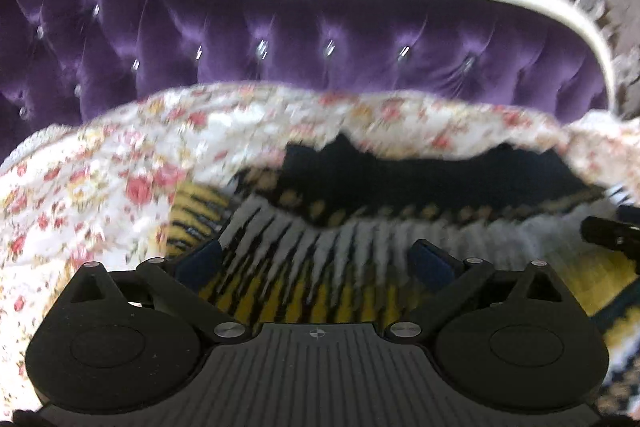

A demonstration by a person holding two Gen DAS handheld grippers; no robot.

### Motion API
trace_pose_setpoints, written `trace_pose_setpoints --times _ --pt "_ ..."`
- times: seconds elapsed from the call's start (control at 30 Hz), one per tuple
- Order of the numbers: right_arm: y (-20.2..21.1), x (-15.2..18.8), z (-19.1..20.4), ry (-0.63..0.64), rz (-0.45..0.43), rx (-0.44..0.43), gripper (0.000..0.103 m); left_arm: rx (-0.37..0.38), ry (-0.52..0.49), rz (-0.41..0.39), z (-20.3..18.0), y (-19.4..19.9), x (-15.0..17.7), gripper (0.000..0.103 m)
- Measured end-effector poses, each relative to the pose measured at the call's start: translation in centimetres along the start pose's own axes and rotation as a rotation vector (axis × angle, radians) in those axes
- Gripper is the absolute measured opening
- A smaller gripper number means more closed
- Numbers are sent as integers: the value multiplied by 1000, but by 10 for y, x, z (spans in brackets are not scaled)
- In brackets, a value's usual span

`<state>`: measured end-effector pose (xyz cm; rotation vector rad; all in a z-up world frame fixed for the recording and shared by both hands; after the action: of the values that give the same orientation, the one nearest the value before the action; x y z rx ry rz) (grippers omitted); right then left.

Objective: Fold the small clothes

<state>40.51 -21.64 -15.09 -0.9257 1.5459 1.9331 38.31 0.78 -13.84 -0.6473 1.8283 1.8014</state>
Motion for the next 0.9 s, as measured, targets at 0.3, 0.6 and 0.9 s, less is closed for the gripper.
trace_pose_setpoints --times 0.3,0.6,0.9 --pt "-20 8 -13 -11 1 80 103 -9 -1 -59 7 -14 7 103" --pt "-21 11 -10 4 -11 105 103 -8 13 -69 6 -15 6 103" --pt "-22 12 -10 14 -23 119 103 -14 18 -77 6 -16 6 103"
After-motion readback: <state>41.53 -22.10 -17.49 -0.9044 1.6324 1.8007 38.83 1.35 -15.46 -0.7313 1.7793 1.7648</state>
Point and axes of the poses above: each gripper's, at about its wrist camera, not at the fingertips, and y roughly against the way its jaws point, z to its left, x to its underside, the point moved 7 cm from there along -y, roughly the way its jaws point, and after that the axes turned 4 degrees about z, right-handed, at the moved point
